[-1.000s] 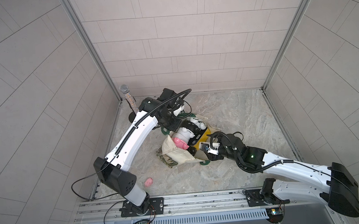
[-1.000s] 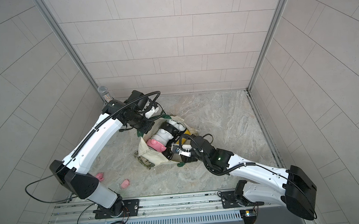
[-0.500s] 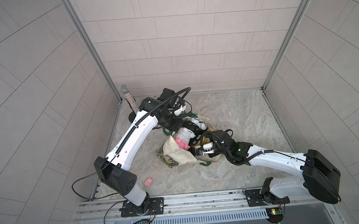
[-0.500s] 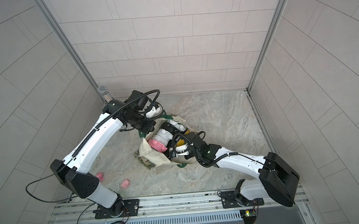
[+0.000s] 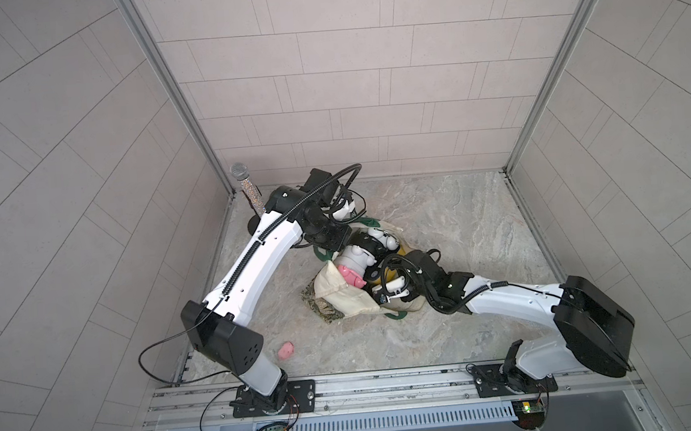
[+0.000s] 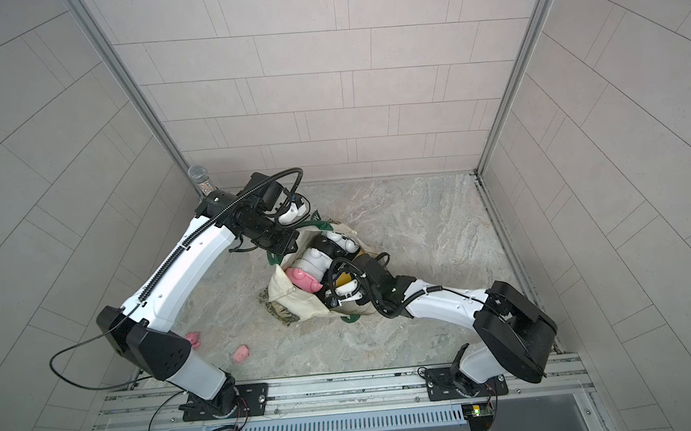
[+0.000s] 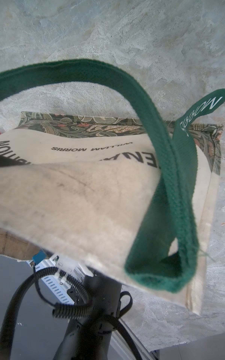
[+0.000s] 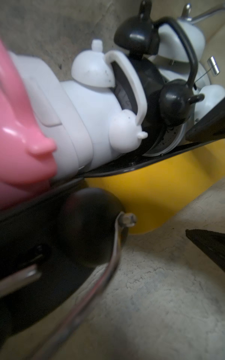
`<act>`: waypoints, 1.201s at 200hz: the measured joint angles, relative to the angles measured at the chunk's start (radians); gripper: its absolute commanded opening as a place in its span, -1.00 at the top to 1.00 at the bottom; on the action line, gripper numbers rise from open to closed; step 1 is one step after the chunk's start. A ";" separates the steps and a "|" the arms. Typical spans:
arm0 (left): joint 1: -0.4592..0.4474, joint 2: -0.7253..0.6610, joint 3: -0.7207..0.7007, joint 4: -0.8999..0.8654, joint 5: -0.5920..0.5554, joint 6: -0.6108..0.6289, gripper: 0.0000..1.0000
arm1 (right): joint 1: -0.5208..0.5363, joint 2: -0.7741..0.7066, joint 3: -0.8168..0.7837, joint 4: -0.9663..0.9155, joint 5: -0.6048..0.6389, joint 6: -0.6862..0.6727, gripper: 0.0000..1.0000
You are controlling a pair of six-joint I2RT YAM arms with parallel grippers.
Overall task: Take the alarm clock out of the canvas bag
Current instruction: Pick up the alarm from the canvas bag.
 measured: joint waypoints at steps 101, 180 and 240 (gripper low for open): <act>0.033 0.001 -0.008 0.010 0.031 -0.010 1.00 | -0.021 0.139 0.058 0.113 -0.016 -0.086 -0.10; 0.043 0.001 -0.015 0.039 0.037 -0.010 1.00 | -0.034 0.221 0.057 0.276 -0.043 -0.151 0.08; 0.050 0.001 -0.015 0.047 0.045 -0.010 1.00 | -0.034 0.232 0.048 0.337 -0.061 -0.165 0.31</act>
